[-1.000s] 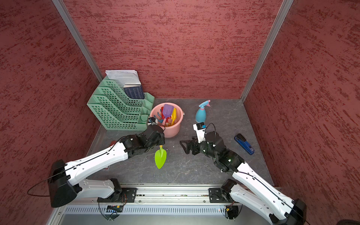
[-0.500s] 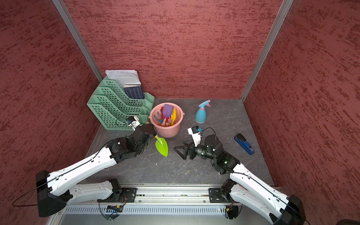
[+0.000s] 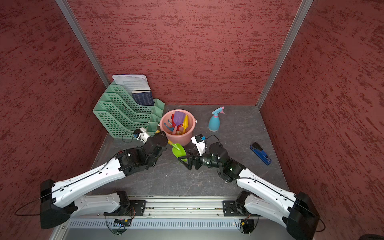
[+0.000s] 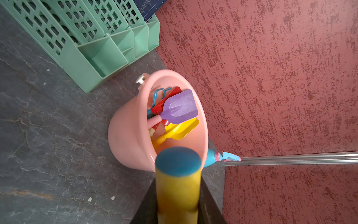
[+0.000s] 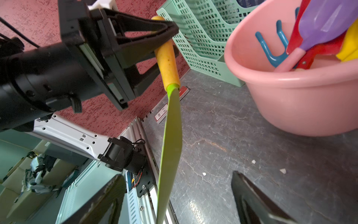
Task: Organize the gardening tools
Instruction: Pick up the gardening tool from the center of the board.
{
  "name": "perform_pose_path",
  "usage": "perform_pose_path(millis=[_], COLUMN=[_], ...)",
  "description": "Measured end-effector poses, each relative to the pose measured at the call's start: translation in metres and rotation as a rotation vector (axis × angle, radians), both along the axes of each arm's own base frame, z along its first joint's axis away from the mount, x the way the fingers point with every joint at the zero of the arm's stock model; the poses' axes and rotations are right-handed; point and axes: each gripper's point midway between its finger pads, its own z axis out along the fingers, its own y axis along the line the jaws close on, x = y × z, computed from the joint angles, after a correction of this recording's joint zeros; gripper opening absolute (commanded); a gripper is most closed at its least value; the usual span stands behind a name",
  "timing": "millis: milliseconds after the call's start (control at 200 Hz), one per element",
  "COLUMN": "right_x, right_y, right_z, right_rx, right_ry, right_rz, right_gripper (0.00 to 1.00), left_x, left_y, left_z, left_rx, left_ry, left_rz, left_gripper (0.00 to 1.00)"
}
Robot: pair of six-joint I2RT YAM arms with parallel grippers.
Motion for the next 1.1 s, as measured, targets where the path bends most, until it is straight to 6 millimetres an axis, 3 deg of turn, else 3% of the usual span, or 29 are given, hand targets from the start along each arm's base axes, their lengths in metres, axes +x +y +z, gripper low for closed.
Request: perform_pose_path(millis=[220,431,511,761,1097], right_x=[0.013,0.018,0.019,0.022,0.023], right_y=[0.012,0.018,0.019,0.018,0.017], right_z=[0.014,0.004,0.003,0.009,0.005], right_rx=[0.027,0.004,0.000,0.013,-0.002], right_ry=[-0.049,-0.048,-0.051,-0.067,-0.060], right_rz=[-0.018,-0.030,-0.039,-0.066,-0.075], right_gripper=[0.78,0.61,0.50,0.00,0.00], left_x=[-0.006,-0.008,-0.008,-0.008,-0.011], left_y=[-0.007,-0.008,-0.008,-0.008,-0.006], left_z=[0.001,0.002,0.002,0.004,0.002], left_rx=[-0.064,-0.085,-0.087,-0.105,-0.109], left_ry=[0.001,-0.006,-0.007,-0.017,-0.025], left_rz=[0.004,0.017,0.019,0.033,0.038], left_gripper=[0.00,0.00,0.00,0.00,0.00])
